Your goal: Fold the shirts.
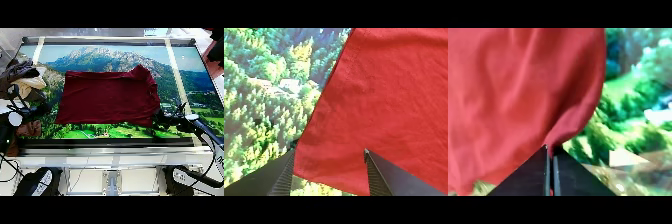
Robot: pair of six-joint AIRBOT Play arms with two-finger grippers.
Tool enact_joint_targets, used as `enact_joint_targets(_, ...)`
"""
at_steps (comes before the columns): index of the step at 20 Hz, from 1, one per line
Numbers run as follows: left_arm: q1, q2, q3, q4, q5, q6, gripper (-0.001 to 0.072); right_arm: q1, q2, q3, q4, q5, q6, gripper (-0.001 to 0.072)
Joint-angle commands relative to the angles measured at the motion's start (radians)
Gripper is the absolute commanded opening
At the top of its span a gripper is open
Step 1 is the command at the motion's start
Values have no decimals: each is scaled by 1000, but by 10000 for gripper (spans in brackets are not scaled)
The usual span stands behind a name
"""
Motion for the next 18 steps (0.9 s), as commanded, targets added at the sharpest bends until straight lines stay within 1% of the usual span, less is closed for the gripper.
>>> enact_joint_targets(1,2,2,0,-1,0,-11,499,2,12,1,43,-36,-5,28)
enact_joint_targets(2,3,2,0,6,-11,-55,499,-7,18,4,39,-18,-5,28)
enact_joint_targets(3,3,2,-4,30,-17,-135,499,-15,23,10,34,-3,-5,28)
enact_joint_targets(4,3,1,-18,78,-17,-244,499,-19,26,14,30,6,-6,28)
enact_joint_targets(6,3,0,-63,172,-56,-535,499,-19,28,15,31,14,-18,28)
enact_joint_targets(7,3,0,-95,163,-75,-623,498,-19,28,15,31,23,-31,28)
enact_joint_targets(9,3,0,-154,106,-59,-664,498,-19,28,15,32,35,-34,28)
enact_joint_targets(12,3,-12,-208,-45,34,-673,499,-19,28,15,36,42,-53,28)
enact_joint_targets(16,3,-75,-211,-80,126,-673,499,-19,29,15,60,60,-58,28)
enact_joint_targets(18,3,-109,-211,-100,138,-661,499,-19,30,15,69,66,-58,28)
